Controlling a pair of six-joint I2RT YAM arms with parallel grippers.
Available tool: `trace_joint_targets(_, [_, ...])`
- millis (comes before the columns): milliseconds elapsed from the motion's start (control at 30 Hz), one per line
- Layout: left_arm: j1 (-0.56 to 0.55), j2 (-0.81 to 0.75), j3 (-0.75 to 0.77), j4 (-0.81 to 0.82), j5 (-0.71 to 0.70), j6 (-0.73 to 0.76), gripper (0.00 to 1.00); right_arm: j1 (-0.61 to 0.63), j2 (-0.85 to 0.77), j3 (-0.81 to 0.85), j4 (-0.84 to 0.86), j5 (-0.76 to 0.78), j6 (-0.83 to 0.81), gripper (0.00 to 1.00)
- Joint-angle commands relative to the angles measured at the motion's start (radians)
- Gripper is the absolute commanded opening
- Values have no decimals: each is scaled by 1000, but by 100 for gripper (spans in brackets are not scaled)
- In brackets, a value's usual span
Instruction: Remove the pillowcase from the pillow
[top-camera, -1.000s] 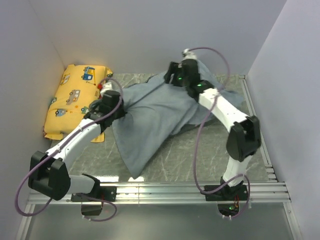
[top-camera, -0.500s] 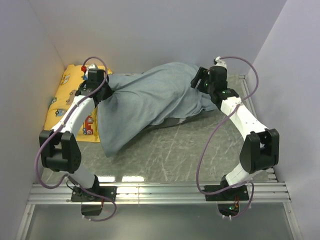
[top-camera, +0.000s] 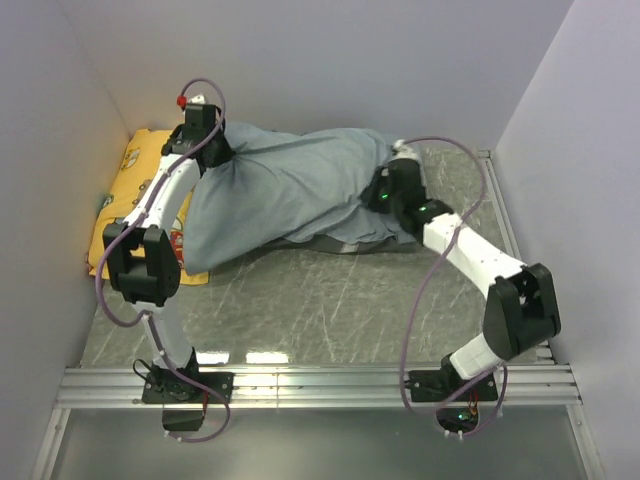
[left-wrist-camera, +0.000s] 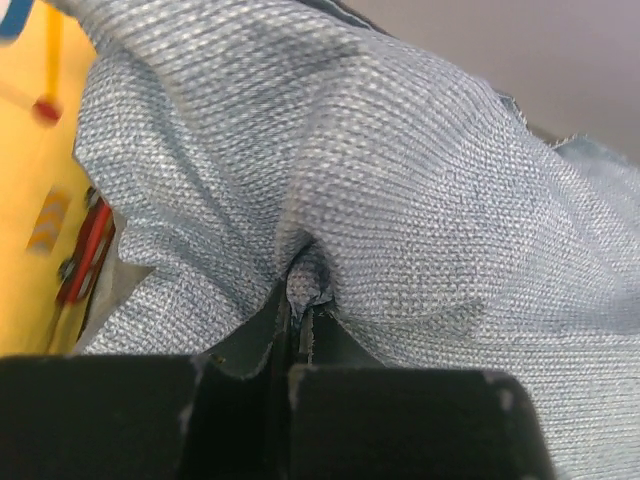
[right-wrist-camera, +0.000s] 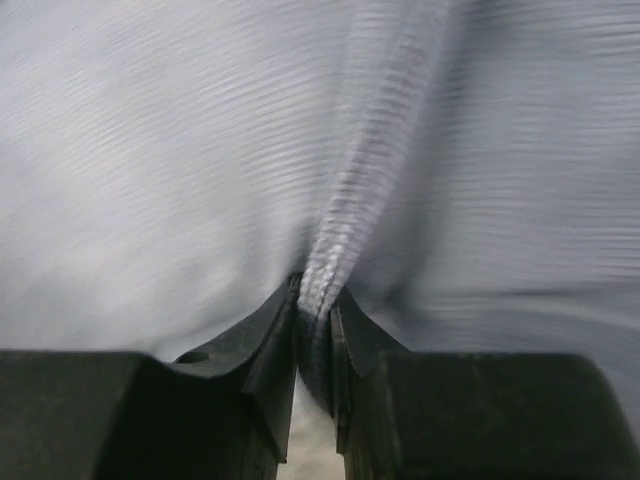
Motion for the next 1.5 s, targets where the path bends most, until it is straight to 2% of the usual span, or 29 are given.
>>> trace_joint_targets(0, [-44, 39, 161, -14, 61, 37, 0, 204, -74, 19, 51, 22, -11, 25])
trace_joint_targets(100, [-97, 44, 183, -30, 15, 77, 4, 252, -43, 18, 80, -12, 3, 29])
trace_joint_targets(200, [-114, 13, 160, -38, 21, 91, 14, 255, -17, 4, 87, -14, 18, 37])
trace_joint_targets(233, [-114, -18, 136, -34, 21, 94, 28, 255, -15, -4, 91, -15, 18, 38])
trace_joint_targets(300, [-115, -53, 114, -26, 22, 98, 38, 255, -17, -11, 103, -46, 20, 45])
trace_joint_targets(333, [-117, -71, 100, -26, 15, 100, 49, 255, -20, -14, 107, -51, 23, 47])
trace_joint_targets(367, [-120, -108, 95, -24, 13, 104, 55, 257, -25, -14, 111, -60, 21, 50])
trace_joint_targets(433, [-134, -160, 88, -18, 25, 109, 68, 257, -22, -10, 116, -74, 15, 50])
trace_joint_targets(533, [-161, -206, 105, -21, 72, 118, 78, 263, -9, -10, 114, -83, 4, 45])
trace_joint_targets(600, [-184, -213, 127, -23, 157, 120, 82, 272, -6, -33, 120, -103, 6, 38])
trace_joint_targets(733, [-248, -138, 198, -55, 277, 147, 84, 315, -11, -86, 198, -117, -15, 35])
trace_joint_targets(767, [-277, -116, 212, -79, 309, 164, 84, 330, -15, -103, 215, -106, -34, 40])
trace_joint_targets(867, [-342, -27, 267, -124, 330, 198, 84, 363, -43, -206, 307, -48, -42, 49])
trace_joint_targets(1133, [-479, 115, 290, -116, 347, 228, 85, 395, -55, -432, 580, 81, -19, 48])
trace_joint_targets(1367, [-557, 148, 257, -132, 248, 247, 84, 412, -6, -441, 604, 158, -17, 49])
trace_joint_targets(1467, [-558, 149, 227, -141, 134, 224, 70, 419, -14, -433, 582, 187, -25, 53])
